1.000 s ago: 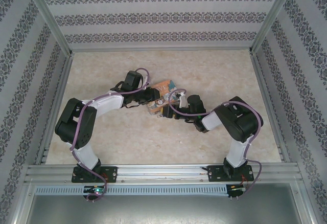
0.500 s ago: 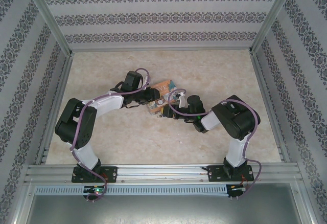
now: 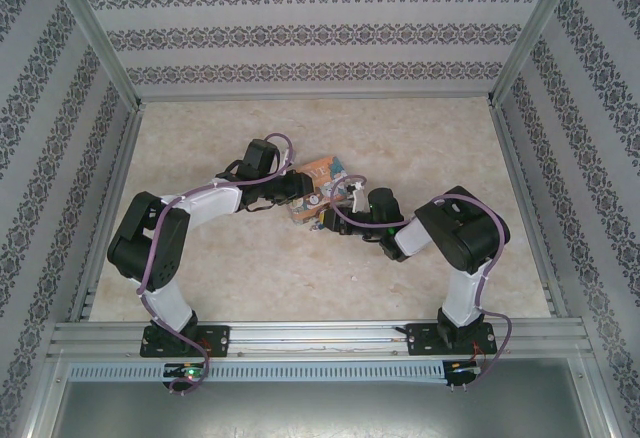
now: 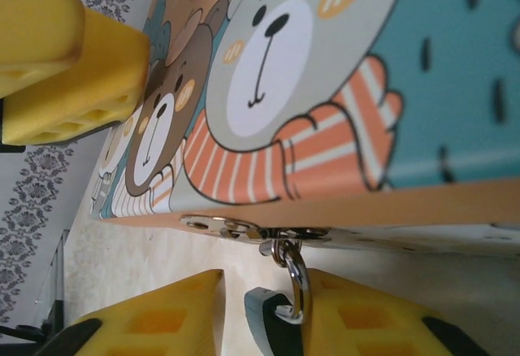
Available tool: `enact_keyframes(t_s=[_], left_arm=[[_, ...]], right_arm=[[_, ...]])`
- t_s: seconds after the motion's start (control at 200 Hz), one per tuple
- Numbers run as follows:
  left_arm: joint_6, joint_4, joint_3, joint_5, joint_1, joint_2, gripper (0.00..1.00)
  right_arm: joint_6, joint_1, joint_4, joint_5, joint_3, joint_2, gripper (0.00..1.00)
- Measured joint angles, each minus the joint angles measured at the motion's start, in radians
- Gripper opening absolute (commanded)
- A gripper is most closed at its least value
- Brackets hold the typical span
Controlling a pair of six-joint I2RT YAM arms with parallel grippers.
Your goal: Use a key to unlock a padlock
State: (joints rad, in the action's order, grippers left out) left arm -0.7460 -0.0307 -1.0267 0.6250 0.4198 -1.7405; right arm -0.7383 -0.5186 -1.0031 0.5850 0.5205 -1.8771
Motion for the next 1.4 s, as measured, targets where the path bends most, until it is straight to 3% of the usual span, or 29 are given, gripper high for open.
enact_keyframes(t_s=[0.475,1.404], left_arm=[[-0.003,-0.01,0.006,0.0,0.0,0.001,0.29],[-0.022,-0.14,0.098,-0.008,0.002,0.039,0.29]], right_arm=[[-0.007,0.006,-0.02,-0.02,-0.023,0.0,0.0],[-0.157,0.06,-0.15,-0.073,-0.092,0.045,0.0]])
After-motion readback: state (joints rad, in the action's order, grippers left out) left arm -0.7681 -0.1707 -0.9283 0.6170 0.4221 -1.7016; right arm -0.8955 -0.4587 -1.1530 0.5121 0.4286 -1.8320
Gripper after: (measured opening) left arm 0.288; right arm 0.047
